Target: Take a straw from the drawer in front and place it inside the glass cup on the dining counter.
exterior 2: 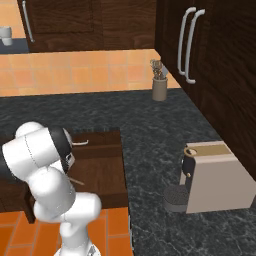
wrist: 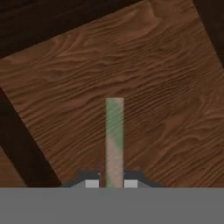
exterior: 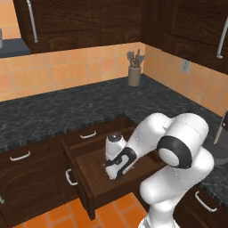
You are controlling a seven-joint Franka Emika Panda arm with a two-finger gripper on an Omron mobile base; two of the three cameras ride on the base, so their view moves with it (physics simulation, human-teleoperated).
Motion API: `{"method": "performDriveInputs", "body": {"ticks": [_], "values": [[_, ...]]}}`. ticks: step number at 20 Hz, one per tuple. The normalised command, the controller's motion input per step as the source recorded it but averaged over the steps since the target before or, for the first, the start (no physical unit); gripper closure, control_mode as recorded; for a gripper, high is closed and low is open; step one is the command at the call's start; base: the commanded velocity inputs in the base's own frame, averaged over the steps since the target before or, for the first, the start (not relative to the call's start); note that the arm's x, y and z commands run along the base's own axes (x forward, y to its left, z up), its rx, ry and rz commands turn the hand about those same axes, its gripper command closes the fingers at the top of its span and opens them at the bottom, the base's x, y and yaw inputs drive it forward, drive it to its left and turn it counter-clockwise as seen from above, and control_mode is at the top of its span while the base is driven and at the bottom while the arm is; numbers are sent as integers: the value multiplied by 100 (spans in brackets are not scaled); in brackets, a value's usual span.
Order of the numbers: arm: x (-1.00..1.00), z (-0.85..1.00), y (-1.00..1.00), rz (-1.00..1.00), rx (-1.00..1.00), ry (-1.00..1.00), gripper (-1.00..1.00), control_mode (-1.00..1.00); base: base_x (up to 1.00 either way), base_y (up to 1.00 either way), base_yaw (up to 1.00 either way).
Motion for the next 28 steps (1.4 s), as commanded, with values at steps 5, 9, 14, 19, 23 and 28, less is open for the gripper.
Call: {"method": "performDriveInputs", "body": {"ticks": [5, 9, 14, 19, 23, 28], "values": [[8, 100, 23, 11, 0, -2, 100, -100, 0, 0, 0], [1, 100, 21, 3, 0, 0, 100, -100, 0, 0, 0], [-12, 100, 24, 0, 0, 0, 100, -100, 0, 0, 0], [-30, 100, 9, 0, 0, 0, 100, -100, 0, 0, 0], [-55, 86, 0, 0, 0, 0, 100, -100, 0, 0, 0], [-79, 61, -5, 0, 0, 0, 100, -100, 0, 0, 0]]}}
